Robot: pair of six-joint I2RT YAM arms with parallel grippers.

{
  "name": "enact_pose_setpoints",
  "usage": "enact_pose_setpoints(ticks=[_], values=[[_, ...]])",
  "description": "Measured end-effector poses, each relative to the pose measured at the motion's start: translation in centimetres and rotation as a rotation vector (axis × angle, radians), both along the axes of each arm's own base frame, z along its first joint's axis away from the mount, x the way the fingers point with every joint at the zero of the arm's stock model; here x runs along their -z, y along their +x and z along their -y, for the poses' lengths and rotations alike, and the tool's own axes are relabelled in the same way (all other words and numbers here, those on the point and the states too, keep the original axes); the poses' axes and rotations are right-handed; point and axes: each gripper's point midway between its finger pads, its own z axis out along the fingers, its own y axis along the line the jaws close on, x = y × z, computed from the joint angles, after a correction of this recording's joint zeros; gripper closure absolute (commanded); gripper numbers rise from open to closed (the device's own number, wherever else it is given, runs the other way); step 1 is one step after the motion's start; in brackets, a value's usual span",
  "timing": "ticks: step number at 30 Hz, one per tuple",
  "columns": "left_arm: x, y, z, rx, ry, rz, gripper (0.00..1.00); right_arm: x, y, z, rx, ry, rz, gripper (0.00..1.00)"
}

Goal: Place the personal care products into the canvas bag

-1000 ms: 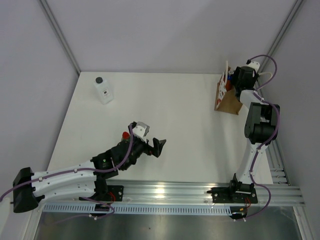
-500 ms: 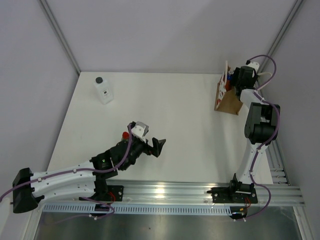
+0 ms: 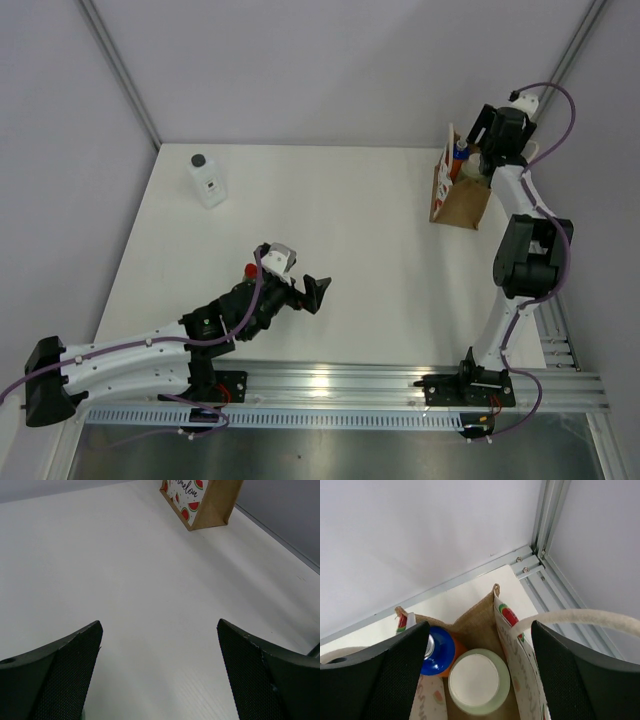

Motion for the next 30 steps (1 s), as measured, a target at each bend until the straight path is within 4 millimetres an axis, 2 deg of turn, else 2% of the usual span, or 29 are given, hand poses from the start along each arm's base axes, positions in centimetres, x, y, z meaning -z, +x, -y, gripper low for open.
enact_pose_setpoints(ticks=[3, 6, 8, 11, 14, 16, 18, 21, 24, 27, 30], values=[[0.0, 0.0, 0.0, -0.001, 0.000, 0.001, 0.01, -1.4, -0.8, -0.2, 0.003, 0.015, -0.001, 0.14], [0.0, 0.0, 0.0, -0.002, 0.000, 0.000, 0.01, -3.6, -2.2, -0.8, -0.012, 0.048, 0.010, 0.14], [0.0, 0.1, -0.1, -0.004, 0.001, 0.001, 0.01, -6.4, -3.5, -1.7, -0.036, 0.078, 0.058, 0.14], [0.0, 0.1, -0.1, -0.010, 0.003, 0.001, 0.01, -10.9, -6.5, -3.7, -0.093, 0.119, 0.149, 0.13], [0.0, 0.2, -0.2, -0.017, 0.003, 0.002, 0.01, -15.0, -10.1, -7.1, -0.186, 0.155, 0.252, 0.13], [0.0, 0.3, -0.4, -0.028, 0.004, 0.005, 0.01, -16.7, -12.1, -10.5, -0.279, 0.173, 0.299, 0.13], [-0.2, 0.4, -0.6, -0.040, 0.004, 0.011, 0.01, -17.5, -13.6, -14.9, -0.399, 0.191, 0.320, 0.13], [-0.8, 0.6, -1.2, -0.067, -0.012, 0.024, 0.01, -16.5, -15.3, -20.8, -0.556, 0.234, 0.291, 0.13], [-1.4, 0.8, -1.9, -0.095, -0.030, 0.035, 0.01, -13.1, -17.7, -25.6, -0.676, 0.284, 0.213, 0.13], [-1.6, 1.1, -2.4, -0.127, -0.032, 0.039, 0.01, -8.8, -21.3, -29.8, -0.781, 0.315, 0.114, 0.13], [-1.3, 1.5, -3.2, -0.171, -0.012, 0.040, 0.01, -6.0, -25.5, -33.1, -0.885, 0.341, 0.048, 0.13]])
